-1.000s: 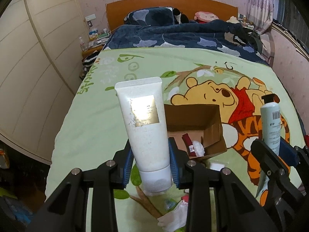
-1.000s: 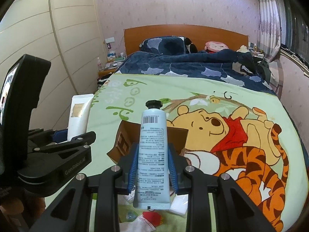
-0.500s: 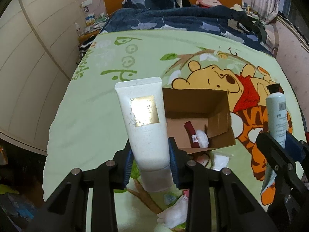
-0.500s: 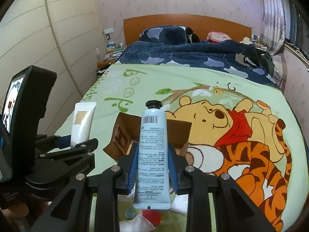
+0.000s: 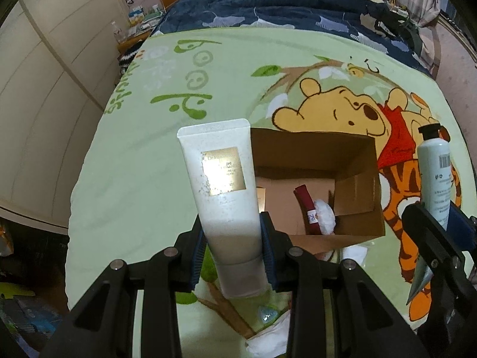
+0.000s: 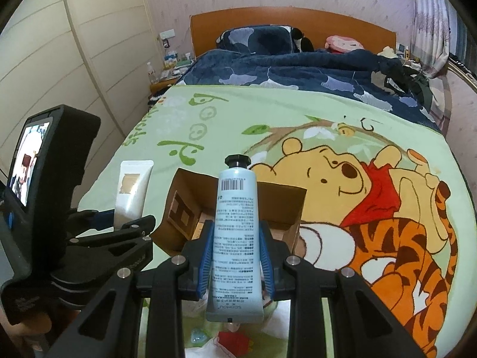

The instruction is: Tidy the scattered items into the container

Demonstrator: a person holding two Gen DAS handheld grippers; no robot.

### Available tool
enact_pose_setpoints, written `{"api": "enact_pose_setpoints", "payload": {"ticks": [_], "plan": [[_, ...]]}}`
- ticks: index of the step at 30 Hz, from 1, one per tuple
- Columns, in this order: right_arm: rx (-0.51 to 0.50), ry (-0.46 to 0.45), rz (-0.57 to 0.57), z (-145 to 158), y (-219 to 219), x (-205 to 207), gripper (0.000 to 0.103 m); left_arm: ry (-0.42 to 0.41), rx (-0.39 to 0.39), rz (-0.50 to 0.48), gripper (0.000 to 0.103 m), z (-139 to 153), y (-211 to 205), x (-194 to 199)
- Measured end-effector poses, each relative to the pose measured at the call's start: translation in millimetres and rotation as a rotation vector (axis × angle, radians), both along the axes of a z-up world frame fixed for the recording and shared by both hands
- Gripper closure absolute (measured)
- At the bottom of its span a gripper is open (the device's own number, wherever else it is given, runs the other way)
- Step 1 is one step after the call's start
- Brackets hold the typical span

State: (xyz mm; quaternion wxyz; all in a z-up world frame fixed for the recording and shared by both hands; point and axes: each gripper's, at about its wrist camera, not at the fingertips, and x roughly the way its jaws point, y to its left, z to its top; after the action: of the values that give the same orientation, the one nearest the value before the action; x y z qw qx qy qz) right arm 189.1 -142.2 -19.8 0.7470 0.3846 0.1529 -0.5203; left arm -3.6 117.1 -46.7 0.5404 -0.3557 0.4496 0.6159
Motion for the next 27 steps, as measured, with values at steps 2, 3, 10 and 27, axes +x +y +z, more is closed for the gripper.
{"api": "enact_pose_setpoints", "payload": {"ticks": [2,3,10,27], "plan": [[0.010,-0.001,0.005,-4,-5,1,0.074,0.003,-0.011,-0.003,0.069,-5,4,1],[0.016,-0.001,0.007,-6,-7,1,0.074,0.005,-0.015,-0.006,0.069,-7,7,2],[0.041,0.002,0.025,-15,-22,2,0.074,0.015,-0.044,-0.014,0.069,-20,20,6],[0.061,0.018,0.077,-27,-41,8,0.074,0.021,-0.071,-0.035,0.069,-32,37,6]]}}
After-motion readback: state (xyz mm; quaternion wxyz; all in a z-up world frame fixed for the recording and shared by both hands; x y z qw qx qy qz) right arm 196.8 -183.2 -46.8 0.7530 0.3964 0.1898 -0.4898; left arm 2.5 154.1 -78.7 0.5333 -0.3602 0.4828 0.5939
